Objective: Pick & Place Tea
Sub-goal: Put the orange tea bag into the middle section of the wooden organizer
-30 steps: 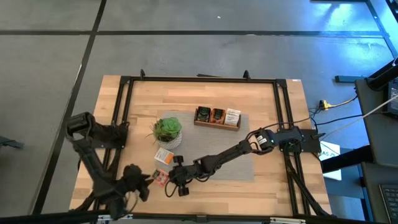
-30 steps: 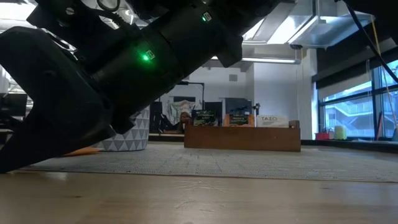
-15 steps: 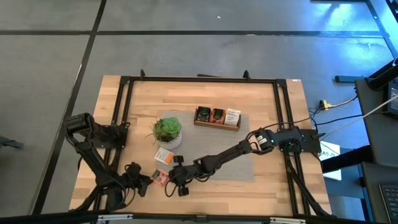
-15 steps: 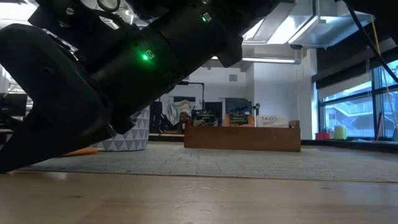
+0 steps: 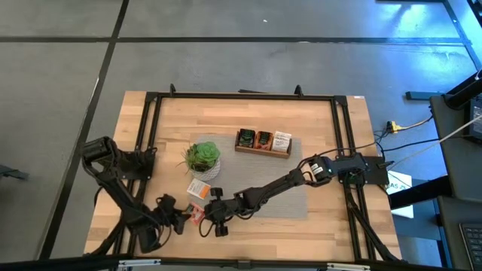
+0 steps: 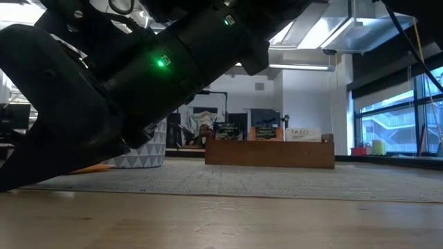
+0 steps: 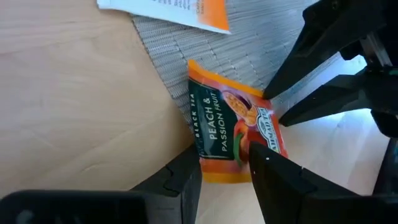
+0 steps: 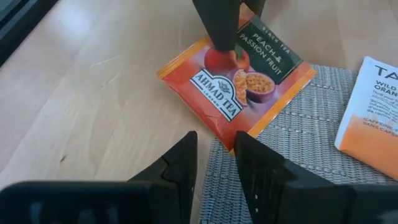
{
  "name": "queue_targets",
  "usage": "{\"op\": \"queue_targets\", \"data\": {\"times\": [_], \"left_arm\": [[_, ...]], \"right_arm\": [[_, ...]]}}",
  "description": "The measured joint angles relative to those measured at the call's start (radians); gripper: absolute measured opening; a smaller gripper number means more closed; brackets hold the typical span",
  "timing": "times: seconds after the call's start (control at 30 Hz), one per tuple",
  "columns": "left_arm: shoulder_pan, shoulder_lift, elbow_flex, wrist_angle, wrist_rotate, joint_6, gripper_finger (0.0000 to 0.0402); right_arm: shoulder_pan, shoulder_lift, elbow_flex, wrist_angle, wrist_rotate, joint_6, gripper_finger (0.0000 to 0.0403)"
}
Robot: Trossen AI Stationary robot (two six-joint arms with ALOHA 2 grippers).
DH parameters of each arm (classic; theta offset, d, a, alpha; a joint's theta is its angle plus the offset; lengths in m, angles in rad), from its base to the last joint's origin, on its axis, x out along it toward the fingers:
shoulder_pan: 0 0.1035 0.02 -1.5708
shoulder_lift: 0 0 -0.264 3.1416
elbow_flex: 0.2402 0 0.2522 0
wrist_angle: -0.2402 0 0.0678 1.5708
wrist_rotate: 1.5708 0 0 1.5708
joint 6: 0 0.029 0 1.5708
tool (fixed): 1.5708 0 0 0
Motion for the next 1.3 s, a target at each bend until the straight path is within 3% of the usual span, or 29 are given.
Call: {"op": "queue_targets", "data": {"times": [0.33,0.87,1.07,1.2,1.3], "left_arm": [[-0.006,0.006,0.0,0.0,0.004,0.016,0.0121],[-0.024,-0.006,-0.001,-0.008,-0.02,0.044,0.0011],[-0.036,-0.039,-0.001,-0.022,-0.041,0.046,0.0004],[-0.036,-0.087,-0.001,-0.023,-0.106,0.155,0.0002],[-0.026,-0.123,0.011,-0.02,-0.165,0.295,0.0003]], "right_arm": [[0.0,0.0,0.0,-0.001,0.001,-0.005,0.0113],[0.0,0.001,0.0,-0.001,-0.002,-0.053,0.0113],[-0.003,-0.052,-0.003,-0.074,-0.056,-0.136,0.0113],[-0.002,-0.134,-0.003,-0.214,-0.061,-0.132,0.0113],[-0.002,-0.183,-0.025,-0.306,-0.128,-0.133,0.0113]]}}
